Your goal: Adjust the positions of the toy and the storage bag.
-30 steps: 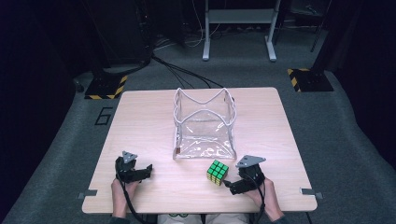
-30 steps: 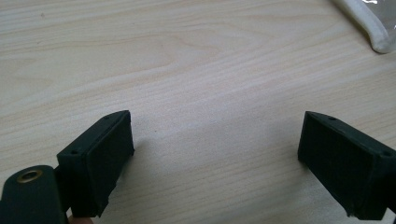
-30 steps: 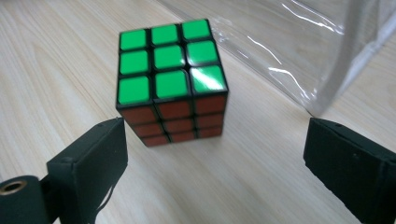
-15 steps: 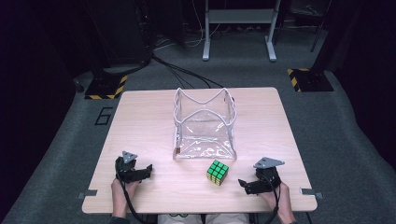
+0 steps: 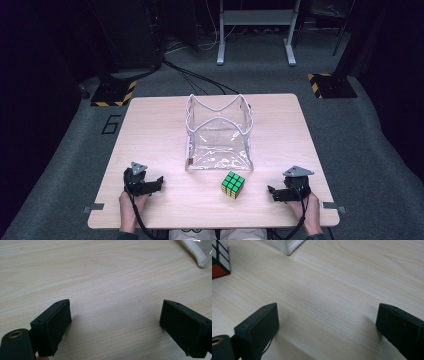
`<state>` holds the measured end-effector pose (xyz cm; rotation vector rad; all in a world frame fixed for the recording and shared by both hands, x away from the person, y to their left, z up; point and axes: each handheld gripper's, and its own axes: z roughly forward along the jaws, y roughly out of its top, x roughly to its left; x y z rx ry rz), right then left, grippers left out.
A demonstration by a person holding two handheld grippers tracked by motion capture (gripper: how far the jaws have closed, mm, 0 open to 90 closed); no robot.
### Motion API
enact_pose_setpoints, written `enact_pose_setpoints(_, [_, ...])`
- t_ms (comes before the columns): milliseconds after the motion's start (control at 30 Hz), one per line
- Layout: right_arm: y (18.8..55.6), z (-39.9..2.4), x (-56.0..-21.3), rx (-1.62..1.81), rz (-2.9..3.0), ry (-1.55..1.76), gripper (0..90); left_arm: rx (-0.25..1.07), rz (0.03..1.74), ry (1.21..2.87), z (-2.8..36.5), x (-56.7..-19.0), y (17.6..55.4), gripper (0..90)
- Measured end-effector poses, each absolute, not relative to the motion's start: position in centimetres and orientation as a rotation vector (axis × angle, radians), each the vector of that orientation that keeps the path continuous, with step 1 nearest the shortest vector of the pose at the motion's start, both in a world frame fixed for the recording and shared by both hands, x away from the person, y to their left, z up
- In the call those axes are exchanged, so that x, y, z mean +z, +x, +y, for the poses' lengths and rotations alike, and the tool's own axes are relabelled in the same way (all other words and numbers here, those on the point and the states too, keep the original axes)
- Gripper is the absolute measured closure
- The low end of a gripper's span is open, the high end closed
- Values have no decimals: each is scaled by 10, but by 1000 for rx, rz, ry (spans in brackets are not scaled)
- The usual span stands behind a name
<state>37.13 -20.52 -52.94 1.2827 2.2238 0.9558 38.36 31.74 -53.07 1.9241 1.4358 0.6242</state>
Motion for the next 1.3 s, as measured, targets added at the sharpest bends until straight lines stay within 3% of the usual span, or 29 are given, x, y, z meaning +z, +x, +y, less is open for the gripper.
enact_pose_setpoints(367, [377,-207,-530,946,2210,1303,19,563,1391,1915,317,-523,390,62])
enact_pose_setpoints(700, [377,-207,-530,942,2205,1302,19,481,1289,1879,309,-477,405,66])
enact_pose_setpoints(1300, [377,-206,-530,943,2203,1304,20,490,1210,1961,281,-417,439,106])
